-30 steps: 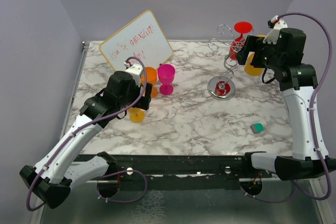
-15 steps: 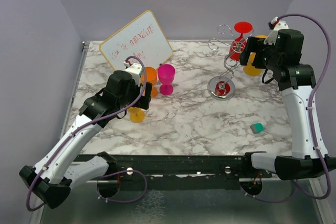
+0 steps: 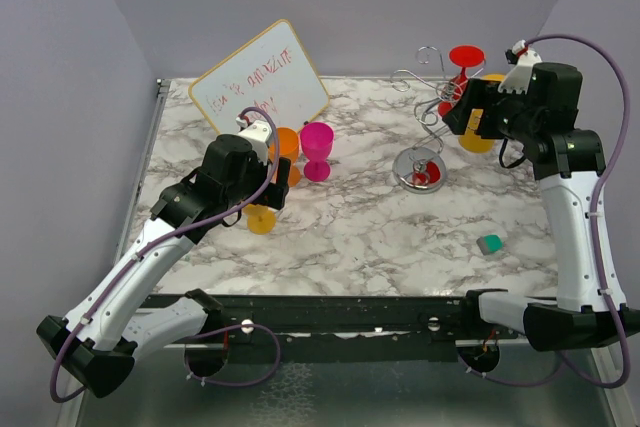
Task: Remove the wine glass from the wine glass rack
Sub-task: Adjust the wine rack at the center of the board.
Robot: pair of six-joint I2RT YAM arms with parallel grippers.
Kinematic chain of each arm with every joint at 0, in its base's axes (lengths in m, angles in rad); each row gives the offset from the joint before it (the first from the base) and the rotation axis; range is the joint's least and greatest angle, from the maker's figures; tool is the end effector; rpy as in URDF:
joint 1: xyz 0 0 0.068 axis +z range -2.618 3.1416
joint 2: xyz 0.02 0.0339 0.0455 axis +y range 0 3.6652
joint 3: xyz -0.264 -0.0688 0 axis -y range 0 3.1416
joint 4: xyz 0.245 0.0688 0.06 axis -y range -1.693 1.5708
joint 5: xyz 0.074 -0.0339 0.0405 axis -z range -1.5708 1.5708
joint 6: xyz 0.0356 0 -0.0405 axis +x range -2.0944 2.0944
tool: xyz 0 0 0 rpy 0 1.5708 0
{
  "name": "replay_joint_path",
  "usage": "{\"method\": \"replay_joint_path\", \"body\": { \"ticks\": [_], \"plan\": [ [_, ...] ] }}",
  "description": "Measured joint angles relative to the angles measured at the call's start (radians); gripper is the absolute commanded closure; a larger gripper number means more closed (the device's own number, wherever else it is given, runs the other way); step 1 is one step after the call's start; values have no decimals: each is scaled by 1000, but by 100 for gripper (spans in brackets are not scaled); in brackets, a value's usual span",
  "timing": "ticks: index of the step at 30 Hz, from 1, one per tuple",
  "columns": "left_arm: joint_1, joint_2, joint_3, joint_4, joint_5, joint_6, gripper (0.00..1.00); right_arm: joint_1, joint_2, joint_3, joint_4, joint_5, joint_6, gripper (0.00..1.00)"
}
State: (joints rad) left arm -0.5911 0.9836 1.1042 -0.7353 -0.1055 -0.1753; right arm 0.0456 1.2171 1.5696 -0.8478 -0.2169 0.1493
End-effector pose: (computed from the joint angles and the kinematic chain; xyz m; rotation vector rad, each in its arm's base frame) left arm 0.1674 -0.1078 0.3592 0.3950 2.1637 -0.3183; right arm 0.2329 0.0183 0.4504 -0.0269 2.0711 0.3439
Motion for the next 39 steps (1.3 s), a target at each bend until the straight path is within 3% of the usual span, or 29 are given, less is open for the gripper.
{"method": "replay_joint_path", "body": {
  "ticks": [19, 29, 39],
  "plan": [
    [0, 0, 0, 0, 12, 0, 1, 20, 2, 0, -4, -267, 44, 3],
    [0, 0, 0, 0, 20, -1, 1, 192, 8, 0, 3, -191, 86, 3],
    [0, 0, 1, 0, 23, -1, 1, 278, 39, 4, 19, -80, 133, 3]
  ]
}}
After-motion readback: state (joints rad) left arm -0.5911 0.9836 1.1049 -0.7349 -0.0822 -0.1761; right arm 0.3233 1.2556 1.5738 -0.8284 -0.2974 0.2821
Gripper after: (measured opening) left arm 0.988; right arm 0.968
